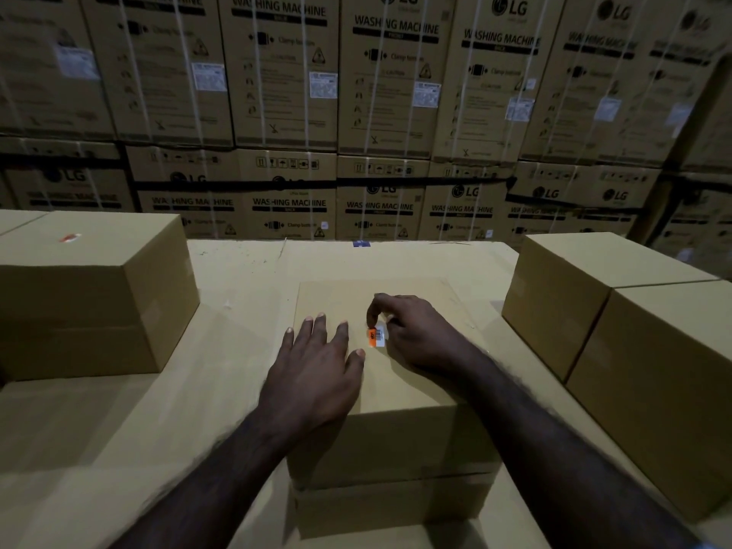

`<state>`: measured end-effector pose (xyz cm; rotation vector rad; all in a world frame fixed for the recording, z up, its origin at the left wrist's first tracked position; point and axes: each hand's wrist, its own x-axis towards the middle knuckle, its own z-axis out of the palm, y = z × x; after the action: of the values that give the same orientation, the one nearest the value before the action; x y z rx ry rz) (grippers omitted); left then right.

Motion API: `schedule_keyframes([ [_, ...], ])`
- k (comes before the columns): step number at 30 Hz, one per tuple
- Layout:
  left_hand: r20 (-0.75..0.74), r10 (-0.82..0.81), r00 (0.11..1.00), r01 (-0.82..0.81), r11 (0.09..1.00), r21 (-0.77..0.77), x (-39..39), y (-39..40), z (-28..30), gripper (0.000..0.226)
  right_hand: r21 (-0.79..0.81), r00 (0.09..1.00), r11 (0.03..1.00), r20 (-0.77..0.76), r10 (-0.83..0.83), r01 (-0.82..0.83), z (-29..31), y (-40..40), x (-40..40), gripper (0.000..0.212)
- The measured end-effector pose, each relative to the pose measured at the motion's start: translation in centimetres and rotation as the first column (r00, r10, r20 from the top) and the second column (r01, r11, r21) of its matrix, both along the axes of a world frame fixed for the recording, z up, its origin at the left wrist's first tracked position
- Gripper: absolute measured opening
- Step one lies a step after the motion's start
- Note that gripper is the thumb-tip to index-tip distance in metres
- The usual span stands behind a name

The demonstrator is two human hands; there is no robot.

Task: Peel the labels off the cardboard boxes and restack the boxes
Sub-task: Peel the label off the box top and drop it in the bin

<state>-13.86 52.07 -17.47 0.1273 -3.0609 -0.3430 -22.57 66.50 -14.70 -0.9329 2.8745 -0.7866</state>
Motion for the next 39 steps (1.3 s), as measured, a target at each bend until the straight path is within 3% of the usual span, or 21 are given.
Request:
schedule_keyframes([
  [4, -0.008, 0.006, 1.000, -0.006, 1.000, -0.003, -0.1, 0.0, -0.1, 0.062, -0.051, 1.000, 0.998, 0.023, -0.021, 0.023, -0.3, 0.0, -0.1, 0.025],
  [8, -0.011, 0.000, 1.000, 0.000, 1.000, -0.005, -0.1, -0.1, -0.3, 0.062, -0.183, 0.976, 0.980, 0.216, -0.039, 0.080, 0.4, 1.0, -0.5, 0.046],
  [11, -0.008, 0.003, 1.000, -0.003, 1.000, -0.006, -0.1, -0.1, -0.2, 0.062, -0.112, 0.925, 0.990, 0.377, -0.038, 0.086, 1.4, 1.4, -1.1, 0.070],
  [14, -0.005, 0.004, 1.000, -0.004, 1.000, -0.005, -0.1, -0.1, -0.2, 0.062, 0.040, 0.907, 0.995, 0.409, -0.104, 0.096, 1.9, 0.9, -1.8, 0.083],
  [17, -0.003, 0.002, 1.000, -0.002, 1.000, -0.001, 0.0, -0.1, -0.2, 0.062, 0.076, 0.874, 0.992, 0.469, -0.123, 0.099, 2.6, 0.5, -2.2, 0.090],
  [39, 0.001, -0.001, 1.000, 0.001, 1.000, 0.001, 0.1, 0.0, 0.1, 0.061, 0.100, 0.849, 0.983, 0.495, -0.183, 0.153, 3.0, 0.6, -2.2, 0.089],
])
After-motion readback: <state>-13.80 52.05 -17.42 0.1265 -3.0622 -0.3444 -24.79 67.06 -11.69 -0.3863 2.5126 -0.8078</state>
